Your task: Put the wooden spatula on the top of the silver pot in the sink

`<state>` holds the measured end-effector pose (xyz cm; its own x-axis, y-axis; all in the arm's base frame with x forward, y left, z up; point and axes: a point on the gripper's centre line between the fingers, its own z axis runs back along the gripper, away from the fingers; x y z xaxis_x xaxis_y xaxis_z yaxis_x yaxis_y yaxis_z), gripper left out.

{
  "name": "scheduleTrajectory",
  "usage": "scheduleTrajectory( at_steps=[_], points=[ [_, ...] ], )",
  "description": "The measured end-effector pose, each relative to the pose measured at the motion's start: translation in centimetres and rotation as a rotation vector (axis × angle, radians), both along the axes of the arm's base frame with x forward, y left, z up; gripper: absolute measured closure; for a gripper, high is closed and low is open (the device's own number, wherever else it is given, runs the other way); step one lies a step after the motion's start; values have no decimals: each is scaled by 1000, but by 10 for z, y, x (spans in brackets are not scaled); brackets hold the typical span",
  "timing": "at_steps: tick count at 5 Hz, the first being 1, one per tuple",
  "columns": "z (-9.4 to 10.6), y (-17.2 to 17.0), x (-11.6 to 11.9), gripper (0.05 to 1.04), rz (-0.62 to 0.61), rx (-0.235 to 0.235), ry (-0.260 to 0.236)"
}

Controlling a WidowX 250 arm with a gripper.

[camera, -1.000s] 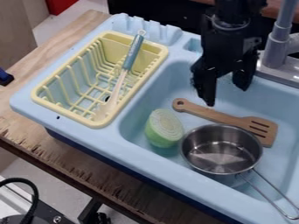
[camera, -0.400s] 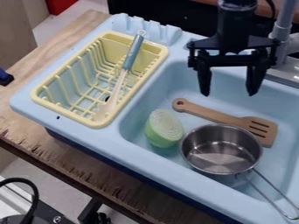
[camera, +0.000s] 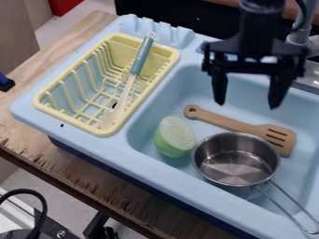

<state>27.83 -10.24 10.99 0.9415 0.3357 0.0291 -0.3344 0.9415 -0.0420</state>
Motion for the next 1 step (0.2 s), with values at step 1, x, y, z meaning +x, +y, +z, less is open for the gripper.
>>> scheduleTrajectory(
  at_steps=[1],
  points=[
    [15,-7,-10,104,-32,-1,-47]
  ],
)
